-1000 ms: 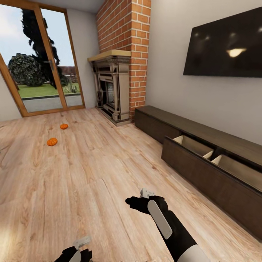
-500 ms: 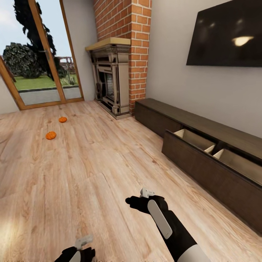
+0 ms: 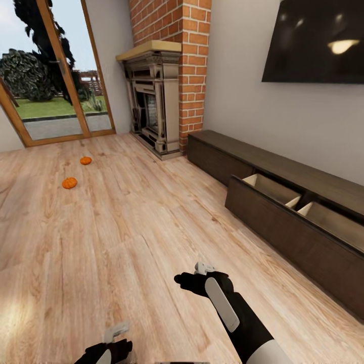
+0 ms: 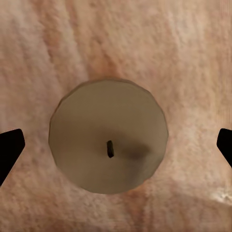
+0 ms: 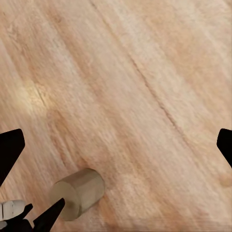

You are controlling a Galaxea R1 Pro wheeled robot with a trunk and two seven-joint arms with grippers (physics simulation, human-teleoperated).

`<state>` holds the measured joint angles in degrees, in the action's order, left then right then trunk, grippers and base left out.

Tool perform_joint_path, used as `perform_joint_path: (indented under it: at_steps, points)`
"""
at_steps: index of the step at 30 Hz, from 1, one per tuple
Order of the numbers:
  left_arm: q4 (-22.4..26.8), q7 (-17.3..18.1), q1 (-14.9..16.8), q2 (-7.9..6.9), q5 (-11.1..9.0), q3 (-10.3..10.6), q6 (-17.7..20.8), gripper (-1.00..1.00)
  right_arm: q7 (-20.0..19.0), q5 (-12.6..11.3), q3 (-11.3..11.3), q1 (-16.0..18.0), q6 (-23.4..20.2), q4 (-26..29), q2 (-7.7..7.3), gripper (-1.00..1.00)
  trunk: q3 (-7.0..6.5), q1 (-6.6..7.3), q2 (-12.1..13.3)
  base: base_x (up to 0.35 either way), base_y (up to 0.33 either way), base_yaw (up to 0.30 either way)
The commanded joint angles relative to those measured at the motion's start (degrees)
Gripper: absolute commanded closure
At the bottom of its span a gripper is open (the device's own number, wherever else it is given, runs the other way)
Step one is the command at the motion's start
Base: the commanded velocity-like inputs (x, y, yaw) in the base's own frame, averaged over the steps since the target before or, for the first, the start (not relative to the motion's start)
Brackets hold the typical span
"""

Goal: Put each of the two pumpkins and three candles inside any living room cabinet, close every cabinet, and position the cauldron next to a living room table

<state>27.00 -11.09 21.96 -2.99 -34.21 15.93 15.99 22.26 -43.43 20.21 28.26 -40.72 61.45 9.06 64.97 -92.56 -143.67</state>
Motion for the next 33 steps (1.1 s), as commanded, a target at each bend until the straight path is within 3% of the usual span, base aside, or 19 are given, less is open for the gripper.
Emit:
perform_joint_path:
  at_steps: [1, 6, 15, 19, 33]
  points:
    - [0.2, -0.5, 0.0, -0.08, -0.6, 0.4, 0.0, -1.00, 0.6, -0.6, 0.1, 0.0, -0.1, 0.1, -0.01, -1.00, 0.28, -0.01, 0.0, 0.000, 0.000, 0.000]
    - [0.2, -0.5, 0.0, -0.16, -0.5, 0.3, -1.0, -1.00, 0.5, -0.6, 0.1, 0.0, -0.1, 1.5, -0.08, -1.00, 1.39, -0.14, -0.1, 0.000, 0.000, 0.000]
    - [0.9, -0.5, 0.1, -0.23, -0.4, 0.2, -1.3, -1.00, 0.2, -0.8, 0.3, -0.4, -2.4, 19.8, -1.58, -1.00, 1.61, -0.17, -0.1, 0.000, 0.000, 0.000]
    - [1.2, -0.5, 0.1, -0.18, -0.4, 0.2, -1.4, -1.00, 0.1, -0.8, 0.4, -0.5, -2.6, 21.6, -1.73, -1.00, 1.61, -0.17, -0.1, 0.000, 0.000, 0.000]
    - [1.3, -0.5, 0.5, -0.25, -0.4, 0.2, -3.8, -1.00, 0.1, -0.7, 0.4, -0.6, -2.7, 21.9, -1.77, -1.00, 4.71, -0.53, -0.3, 0.000, 0.000, 0.000]
